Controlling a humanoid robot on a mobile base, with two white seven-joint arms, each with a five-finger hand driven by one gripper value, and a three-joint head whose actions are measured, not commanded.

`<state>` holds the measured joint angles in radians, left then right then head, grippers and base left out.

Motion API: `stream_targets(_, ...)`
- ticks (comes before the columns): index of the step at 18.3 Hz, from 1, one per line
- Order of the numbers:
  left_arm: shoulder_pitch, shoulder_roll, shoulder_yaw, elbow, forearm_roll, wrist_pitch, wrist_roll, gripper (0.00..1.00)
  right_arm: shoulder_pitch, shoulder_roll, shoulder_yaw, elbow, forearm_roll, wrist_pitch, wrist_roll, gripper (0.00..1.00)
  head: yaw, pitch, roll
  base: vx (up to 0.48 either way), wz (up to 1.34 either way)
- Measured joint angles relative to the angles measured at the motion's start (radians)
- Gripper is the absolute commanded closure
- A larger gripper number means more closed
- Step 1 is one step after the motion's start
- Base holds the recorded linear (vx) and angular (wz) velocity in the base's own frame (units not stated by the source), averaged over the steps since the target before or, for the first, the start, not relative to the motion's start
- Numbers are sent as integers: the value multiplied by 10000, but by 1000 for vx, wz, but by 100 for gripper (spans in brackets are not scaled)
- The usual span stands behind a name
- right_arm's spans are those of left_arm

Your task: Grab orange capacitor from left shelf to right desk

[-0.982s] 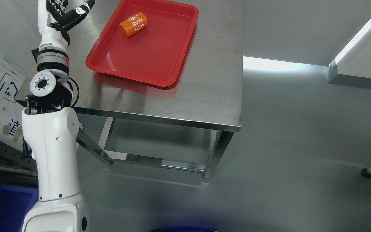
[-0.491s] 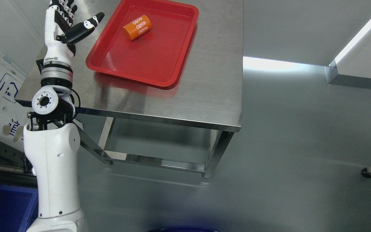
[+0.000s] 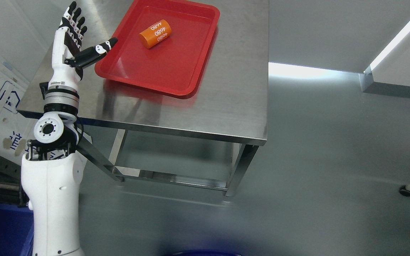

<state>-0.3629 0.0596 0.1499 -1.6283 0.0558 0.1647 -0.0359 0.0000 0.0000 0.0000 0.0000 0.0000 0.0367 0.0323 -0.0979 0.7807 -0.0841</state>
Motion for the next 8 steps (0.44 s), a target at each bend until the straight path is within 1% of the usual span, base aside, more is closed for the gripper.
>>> stream_targets(8, 500, 441, 82, -143, -75, -77, -18, 0, 0, 0, 0, 0, 0, 0, 0, 0, 0, 0, 0, 0, 0)
